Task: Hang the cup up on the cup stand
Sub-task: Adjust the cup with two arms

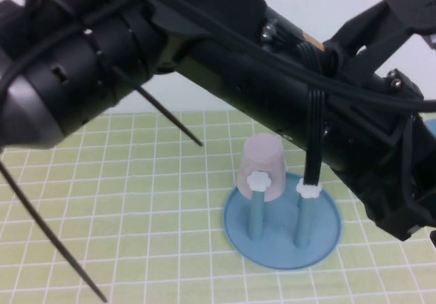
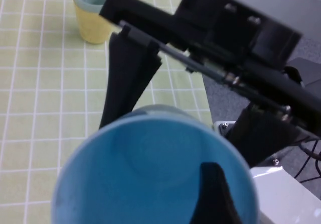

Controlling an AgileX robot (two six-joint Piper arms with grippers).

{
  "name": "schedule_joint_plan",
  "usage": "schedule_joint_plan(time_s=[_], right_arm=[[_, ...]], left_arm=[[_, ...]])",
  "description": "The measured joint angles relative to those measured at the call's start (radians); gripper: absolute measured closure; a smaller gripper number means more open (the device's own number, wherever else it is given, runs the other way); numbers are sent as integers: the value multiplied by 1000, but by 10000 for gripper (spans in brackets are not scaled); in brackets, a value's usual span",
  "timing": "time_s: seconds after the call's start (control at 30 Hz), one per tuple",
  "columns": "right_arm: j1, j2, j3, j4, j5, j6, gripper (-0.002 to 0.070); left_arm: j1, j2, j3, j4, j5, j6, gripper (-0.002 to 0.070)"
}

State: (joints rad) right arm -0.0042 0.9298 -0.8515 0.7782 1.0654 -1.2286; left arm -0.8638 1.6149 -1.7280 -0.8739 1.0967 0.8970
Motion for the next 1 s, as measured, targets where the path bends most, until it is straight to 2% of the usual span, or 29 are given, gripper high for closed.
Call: schedule_joint_plan(time_s=[0.3,0.33,0.47,0.5,0.57,0.6,0.63,0.67,0.7,0.73,0.83,1.0], right_arm=[[0,2,0,0,0,0,108],[0,2,0,0,0,0,108],[0,2,0,0,0,0,108],[0,2,0,0,0,0,108],[0,4,0,-6,-7,2,109],[0,4,0,-8,-12,3,110],[0,4,0,-13,-19,3,111],[0,4,0,-13,-25,4,111],[0,4,0,-13,-35,4,111],[0,4,0,-11,-43,4,111],[0,4,0,-9,-57,-5,104],[0,4,0,16,-76,-25,24]], left_arm=[[-1,-12,5,-10,-72,-63,265],[-1,-7,5,1,-78,-72,330],[-1,26,5,7,-74,-77,471],[0,42,0,17,-77,-75,406],[0,60,0,13,-73,-82,483],[-1,62,0,11,-72,-86,669],[-1,67,0,3,-70,-91,571],[-1,69,0,-5,-70,-91,606],[-1,71,0,-9,-70,-91,675],[-1,73,0,-14,-75,-91,644],[-1,75,0,-25,-80,-106,657],[-1,82,0,-39,-87,-168,664]])
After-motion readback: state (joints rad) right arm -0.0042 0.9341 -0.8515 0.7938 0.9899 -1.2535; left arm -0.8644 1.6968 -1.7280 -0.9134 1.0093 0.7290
